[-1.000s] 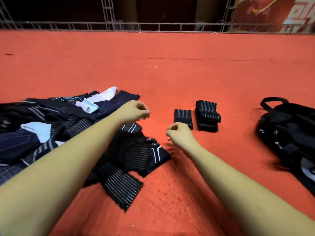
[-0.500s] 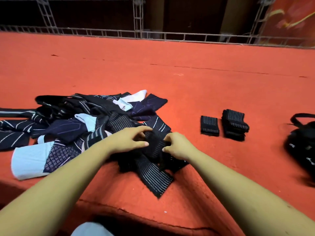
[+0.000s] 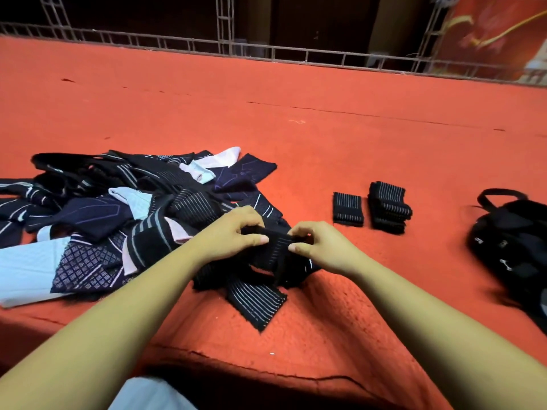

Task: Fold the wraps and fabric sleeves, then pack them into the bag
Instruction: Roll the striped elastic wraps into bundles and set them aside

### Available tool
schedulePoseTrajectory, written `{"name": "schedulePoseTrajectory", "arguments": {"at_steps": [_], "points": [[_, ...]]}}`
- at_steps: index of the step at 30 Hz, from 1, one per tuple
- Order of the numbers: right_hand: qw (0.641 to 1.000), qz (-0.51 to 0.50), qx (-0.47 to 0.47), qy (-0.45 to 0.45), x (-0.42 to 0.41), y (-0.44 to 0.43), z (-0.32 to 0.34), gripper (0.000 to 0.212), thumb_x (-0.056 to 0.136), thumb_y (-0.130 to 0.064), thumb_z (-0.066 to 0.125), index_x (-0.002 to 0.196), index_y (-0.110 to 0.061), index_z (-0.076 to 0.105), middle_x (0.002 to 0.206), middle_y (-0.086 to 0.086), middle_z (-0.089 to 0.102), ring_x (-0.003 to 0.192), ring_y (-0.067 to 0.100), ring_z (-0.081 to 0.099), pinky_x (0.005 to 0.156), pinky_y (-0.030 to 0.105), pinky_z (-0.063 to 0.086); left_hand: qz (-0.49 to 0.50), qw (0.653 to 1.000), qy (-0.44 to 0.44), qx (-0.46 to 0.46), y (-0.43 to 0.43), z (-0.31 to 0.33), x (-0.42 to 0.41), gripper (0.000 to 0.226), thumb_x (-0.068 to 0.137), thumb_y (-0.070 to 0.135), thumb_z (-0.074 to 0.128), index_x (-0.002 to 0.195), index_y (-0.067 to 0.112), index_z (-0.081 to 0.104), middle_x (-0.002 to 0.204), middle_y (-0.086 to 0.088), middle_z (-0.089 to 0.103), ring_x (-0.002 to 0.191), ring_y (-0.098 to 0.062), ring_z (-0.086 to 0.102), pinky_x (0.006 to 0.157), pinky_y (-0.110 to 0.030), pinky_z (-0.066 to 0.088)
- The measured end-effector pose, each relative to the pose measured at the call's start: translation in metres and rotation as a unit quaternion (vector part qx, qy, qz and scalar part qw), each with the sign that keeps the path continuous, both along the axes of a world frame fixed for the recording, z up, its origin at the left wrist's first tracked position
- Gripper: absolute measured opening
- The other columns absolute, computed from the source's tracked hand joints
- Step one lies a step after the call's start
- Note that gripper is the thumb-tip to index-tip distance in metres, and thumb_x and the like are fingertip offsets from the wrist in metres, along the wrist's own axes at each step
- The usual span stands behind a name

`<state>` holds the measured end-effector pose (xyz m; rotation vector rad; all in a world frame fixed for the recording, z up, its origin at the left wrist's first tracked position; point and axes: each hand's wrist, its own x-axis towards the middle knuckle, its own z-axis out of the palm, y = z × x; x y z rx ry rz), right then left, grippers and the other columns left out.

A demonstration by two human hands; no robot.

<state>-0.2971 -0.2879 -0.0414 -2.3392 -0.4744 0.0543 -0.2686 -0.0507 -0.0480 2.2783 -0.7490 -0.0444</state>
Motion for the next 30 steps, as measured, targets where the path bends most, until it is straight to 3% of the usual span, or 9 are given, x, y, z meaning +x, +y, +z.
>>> {"name": "schedulePoseTrajectory", "arguments": {"at_steps": [4, 10, 13, 16, 20, 22, 24, 26, 30], "points": [[0.999, -0.027, 0.017, 0.034, -0.006, -0.001, -0.016, 0.021, 0.088, -0.017, 0.070, 0.108, -0.018, 0.063, 0.084, -0.012, 0.060, 0.065, -0.004, 0.053, 0.071, 0.028, 0.047, 0.009, 0.993, 0.085, -0.078, -0.009, 0.001, -0.011, 0.019, 0.081, 0.036, 0.064, 0.077, 0.020, 0.057, 0.074, 0.011, 0.058, 0.070, -0.007, 0.054, 0.069, -0.029, 0.043], [0.998, -0.053, 0.032, 0.015, -0.019, 0.001, -0.017, 0.017, 0.088, -0.008, 0.068, 0.083, -0.024, 0.062, 0.067, -0.016, 0.060, 0.057, -0.006, 0.055, 0.069, 0.026, 0.048, 0.047, 0.977, 0.155, -0.137, -0.010, 0.000, -0.025, 0.020, 0.061, 0.036, 0.059, 0.066, 0.026, 0.042, 0.071, 0.001, 0.047, 0.069, -0.013, 0.040, 0.067, -0.034, 0.031], [0.998, -0.039, -0.035, -0.023, -0.029, -0.002, -0.019, 0.013, 0.085, -0.009, 0.070, 0.081, -0.021, 0.065, 0.073, -0.016, 0.059, 0.072, 0.004, 0.057, 0.070, 0.022, 0.041, 0.033, 0.973, 0.204, -0.102, -0.014, -0.004, -0.031, 0.014, 0.070, 0.034, 0.061, 0.079, 0.027, 0.055, 0.077, 0.005, 0.064, 0.075, -0.012, 0.053, 0.074, -0.036, 0.043], [0.998, -0.033, -0.037, -0.041, -0.040, -0.009, -0.023, 0.005, 0.084, -0.008, 0.070, 0.085, -0.013, 0.069, 0.071, -0.018, 0.056, 0.068, -0.005, 0.052, 0.066, 0.017, 0.034, 0.001, 0.955, 0.269, -0.127, -0.022, -0.009, -0.037, 0.014, 0.096, 0.014, 0.061, 0.108, 0.018, 0.062, 0.099, -0.003, 0.074, 0.087, -0.014, 0.066, 0.085, -0.031, 0.052], [0.997, -0.054, 0.045, -0.012, -0.047, -0.020, -0.013, 0.015, 0.086, -0.008, 0.069, 0.082, -0.023, 0.069, 0.068, -0.016, 0.064, 0.064, -0.006, 0.057, 0.069, 0.020, 0.045, -0.049, 0.978, 0.198, -0.051, -0.027, -0.004, -0.044, 0.034, 0.091, 0.028, 0.070, 0.124, 0.028, 0.065, 0.118, 0.016, 0.069, 0.111, 0.002, 0.062, 0.098, -0.014, 0.043], [0.995, -0.062, 0.075, -0.007, -0.051, -0.027, -0.004, 0.014, 0.086, -0.008, 0.069, 0.081, -0.021, 0.070, 0.067, -0.014, 0.065, 0.064, -0.003, 0.057, 0.070, 0.026, 0.047, -0.058, 0.984, 0.168, -0.028, -0.033, -0.002, -0.048, 0.050, 0.087, 0.037, 0.072, 0.133, 0.038, 0.055, 0.130, 0.019, 0.062, 0.122, 0.008, 0.053, 0.105, -0.011, 0.036], [0.994, -0.057, 0.092, -0.004, -0.056, -0.032, 0.002, 0.016, 0.086, -0.008, 0.070, 0.080, -0.023, 0.070, 0.069, -0.012, 0.066, 0.067, 0.003, 0.059, 0.072, 0.030, 0.049, -0.035, 0.985, 0.166, -0.034, -0.040, -0.002, -0.050, 0.065, 0.084, 0.054, 0.067, 0.143, 0.041, 0.044, 0.140, 0.018, 0.054, 0.127, 0.008, 0.047, 0.112, -0.016, 0.031], [0.993, -0.049, 0.103, 0.016, -0.063, -0.037, 0.003, 0.021, 0.087, -0.007, 0.070, 0.077, -0.025, 0.069, 0.065, -0.016, 0.065, 0.064, 0.002, 0.057, 0.070, 0.029, 0.047, -0.013, 0.983, 0.178, -0.045, -0.044, -0.004, -0.050, 0.063, 0.085, 0.067, 0.059, 0.140, 0.037, 0.051, 0.140, 0.017, 0.054, 0.128, 0.006, 0.048, 0.117, -0.026, 0.030], [0.984, -0.068, 0.146, 0.074, -0.075, -0.045, 0.006, 0.010, 0.089, -0.003, 0.066, 0.080, -0.006, 0.069, 0.049, -0.013, 0.056, 0.048, 0.001, 0.046, 0.055, 0.021, 0.039, -0.069, 0.952, 0.262, -0.138, -0.049, -0.007, -0.059, 0.047, 0.084, 0.057, 0.060, 0.123, 0.031, 0.067, 0.122, -0.003, 0.069, 0.115, -0.012, 0.063, 0.108, -0.038, 0.046]]}}
